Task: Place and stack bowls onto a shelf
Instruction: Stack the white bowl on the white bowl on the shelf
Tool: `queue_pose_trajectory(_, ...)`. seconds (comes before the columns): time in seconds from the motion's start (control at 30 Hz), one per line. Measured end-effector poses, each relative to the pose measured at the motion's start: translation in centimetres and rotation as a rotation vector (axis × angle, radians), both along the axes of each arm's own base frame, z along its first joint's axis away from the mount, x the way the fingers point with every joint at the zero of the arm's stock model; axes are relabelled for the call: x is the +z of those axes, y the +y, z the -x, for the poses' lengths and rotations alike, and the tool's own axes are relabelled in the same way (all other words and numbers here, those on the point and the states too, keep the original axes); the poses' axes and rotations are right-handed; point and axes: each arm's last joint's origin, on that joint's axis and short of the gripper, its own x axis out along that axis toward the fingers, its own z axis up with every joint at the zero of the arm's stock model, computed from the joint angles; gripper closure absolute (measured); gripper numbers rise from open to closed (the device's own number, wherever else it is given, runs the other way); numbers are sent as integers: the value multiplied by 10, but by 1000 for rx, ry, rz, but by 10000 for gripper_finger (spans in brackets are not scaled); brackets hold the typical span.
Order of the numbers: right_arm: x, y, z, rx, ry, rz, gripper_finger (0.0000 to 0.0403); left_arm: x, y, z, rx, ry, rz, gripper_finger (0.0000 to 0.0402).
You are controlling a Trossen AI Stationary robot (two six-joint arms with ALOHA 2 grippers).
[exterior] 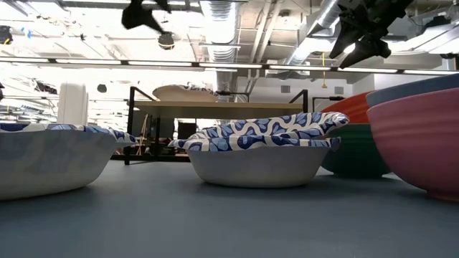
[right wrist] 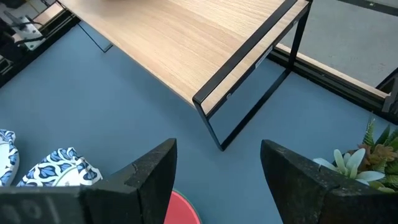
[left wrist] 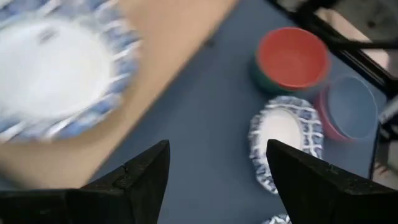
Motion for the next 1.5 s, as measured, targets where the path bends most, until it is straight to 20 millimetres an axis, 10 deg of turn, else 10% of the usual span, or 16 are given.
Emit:
queue_pose_trajectory(0.27, 0, 0, 0, 4, 2, 4, 143, -29, -46, -73, -200, 39, -100, 150)
queue_pose_trajectory(0.67, 0, 1, 0, 22, -2, -7, 143, -108, -48, -159, -482, 150, -280, 150)
queue_pose_trajectory(1.5, 0, 3, -1, 73, -12, -45, 143, -179, -49, -209, -747, 140, -402, 150)
